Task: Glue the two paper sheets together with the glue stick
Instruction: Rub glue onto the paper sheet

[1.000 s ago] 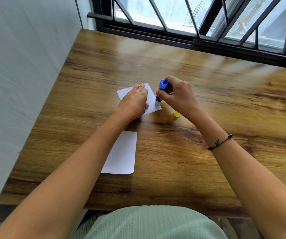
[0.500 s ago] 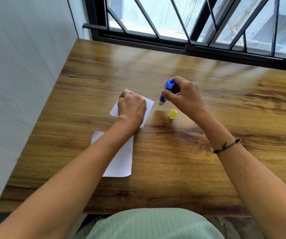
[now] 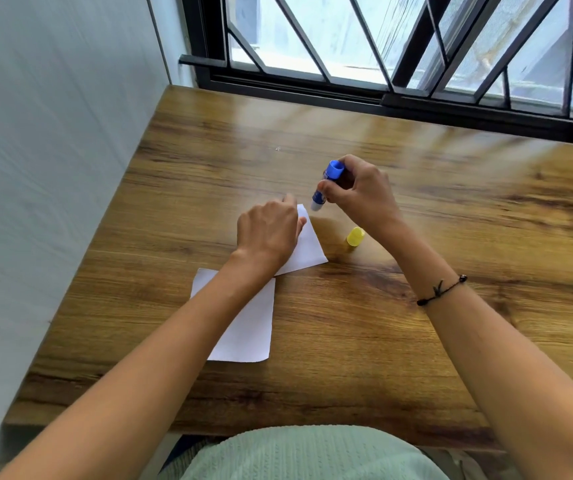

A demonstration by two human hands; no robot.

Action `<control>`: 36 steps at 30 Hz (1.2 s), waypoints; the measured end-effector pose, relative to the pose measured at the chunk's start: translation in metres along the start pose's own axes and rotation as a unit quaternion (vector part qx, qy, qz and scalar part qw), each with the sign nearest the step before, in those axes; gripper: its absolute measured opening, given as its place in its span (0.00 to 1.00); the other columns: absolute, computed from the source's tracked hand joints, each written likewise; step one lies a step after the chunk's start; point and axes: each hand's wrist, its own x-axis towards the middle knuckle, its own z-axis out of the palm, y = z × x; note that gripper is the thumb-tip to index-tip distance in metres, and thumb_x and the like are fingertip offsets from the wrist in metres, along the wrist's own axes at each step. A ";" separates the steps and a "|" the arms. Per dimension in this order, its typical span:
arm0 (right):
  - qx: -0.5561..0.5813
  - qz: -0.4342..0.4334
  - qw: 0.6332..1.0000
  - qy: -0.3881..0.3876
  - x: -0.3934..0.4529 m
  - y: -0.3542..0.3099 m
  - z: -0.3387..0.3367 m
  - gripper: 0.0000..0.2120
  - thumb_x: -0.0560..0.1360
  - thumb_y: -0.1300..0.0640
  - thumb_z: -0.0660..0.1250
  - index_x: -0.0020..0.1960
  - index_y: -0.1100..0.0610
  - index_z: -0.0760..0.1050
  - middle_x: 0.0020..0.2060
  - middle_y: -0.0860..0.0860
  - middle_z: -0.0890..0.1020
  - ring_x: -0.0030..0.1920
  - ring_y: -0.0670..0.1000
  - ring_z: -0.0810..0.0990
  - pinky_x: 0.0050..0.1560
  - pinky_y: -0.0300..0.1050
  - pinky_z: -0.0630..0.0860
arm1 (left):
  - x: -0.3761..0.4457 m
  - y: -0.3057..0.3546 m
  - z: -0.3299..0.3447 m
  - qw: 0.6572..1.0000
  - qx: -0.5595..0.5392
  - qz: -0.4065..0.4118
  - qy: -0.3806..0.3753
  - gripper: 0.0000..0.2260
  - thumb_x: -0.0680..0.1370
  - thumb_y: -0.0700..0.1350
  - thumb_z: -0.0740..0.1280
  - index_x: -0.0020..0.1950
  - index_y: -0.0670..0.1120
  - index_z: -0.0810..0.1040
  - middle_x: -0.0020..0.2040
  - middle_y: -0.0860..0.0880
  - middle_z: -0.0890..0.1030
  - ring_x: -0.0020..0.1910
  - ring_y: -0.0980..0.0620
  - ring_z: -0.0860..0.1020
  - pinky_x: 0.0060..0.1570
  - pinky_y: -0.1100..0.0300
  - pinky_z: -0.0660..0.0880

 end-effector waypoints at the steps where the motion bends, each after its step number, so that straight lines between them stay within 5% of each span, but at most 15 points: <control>1: 0.002 0.000 1.000 -0.001 0.002 0.000 0.002 0.10 0.71 0.55 0.69 0.47 0.61 0.75 0.38 0.57 0.79 0.40 0.56 0.76 0.44 0.50 0.74 | -0.001 0.000 -0.002 1.000 -0.011 0.018 -0.005 0.14 0.78 0.50 0.60 0.56 0.42 0.71 0.51 0.41 0.78 0.50 0.42 0.76 0.41 0.53 0.71; 7: -0.005 -0.008 1.000 -0.019 0.013 -0.001 0.015 0.11 0.71 0.56 0.69 0.49 0.61 0.75 0.39 0.53 0.77 0.40 0.53 0.74 0.41 0.42 0.69 | -0.001 0.001 0.000 0.990 -0.020 0.041 -0.132 0.19 0.76 0.49 0.64 0.64 0.43 0.69 0.59 0.42 0.69 0.59 0.45 0.68 0.53 0.54 0.69; 36: -0.064 -0.031 0.995 -0.074 0.011 -0.004 0.017 0.14 0.72 0.56 0.68 0.54 0.63 0.74 0.41 0.53 0.76 0.41 0.51 0.73 0.43 0.42 0.69 | 0.002 0.003 0.011 0.991 -0.069 0.005 -0.113 0.17 0.75 0.47 0.65 0.59 0.39 0.71 0.61 0.41 0.67 0.61 0.44 0.66 0.56 0.53 0.69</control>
